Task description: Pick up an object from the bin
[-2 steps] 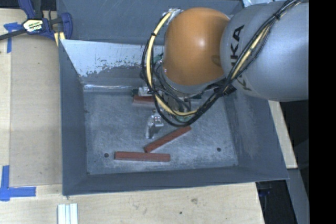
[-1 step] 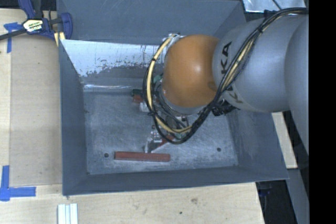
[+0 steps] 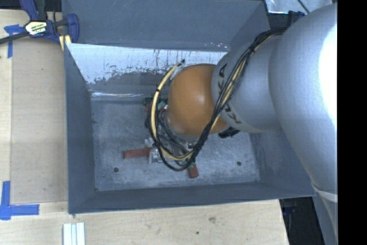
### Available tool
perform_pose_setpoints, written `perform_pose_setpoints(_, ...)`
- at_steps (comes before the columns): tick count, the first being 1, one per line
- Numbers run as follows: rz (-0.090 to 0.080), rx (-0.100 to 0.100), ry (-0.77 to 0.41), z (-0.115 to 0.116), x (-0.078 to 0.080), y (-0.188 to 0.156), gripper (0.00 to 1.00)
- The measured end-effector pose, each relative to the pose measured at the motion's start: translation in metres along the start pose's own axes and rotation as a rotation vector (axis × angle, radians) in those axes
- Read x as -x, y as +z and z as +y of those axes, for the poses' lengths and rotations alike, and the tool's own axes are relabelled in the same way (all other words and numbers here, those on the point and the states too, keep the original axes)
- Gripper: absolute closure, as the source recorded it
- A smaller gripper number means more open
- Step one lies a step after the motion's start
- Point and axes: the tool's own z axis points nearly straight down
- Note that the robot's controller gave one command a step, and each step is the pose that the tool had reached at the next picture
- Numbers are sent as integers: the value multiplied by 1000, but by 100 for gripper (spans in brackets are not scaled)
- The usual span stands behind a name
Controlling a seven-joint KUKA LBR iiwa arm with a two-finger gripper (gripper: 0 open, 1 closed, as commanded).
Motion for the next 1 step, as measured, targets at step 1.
perform_pose_setpoints(1, 0, 0, 1, 0, 0, 0, 100)
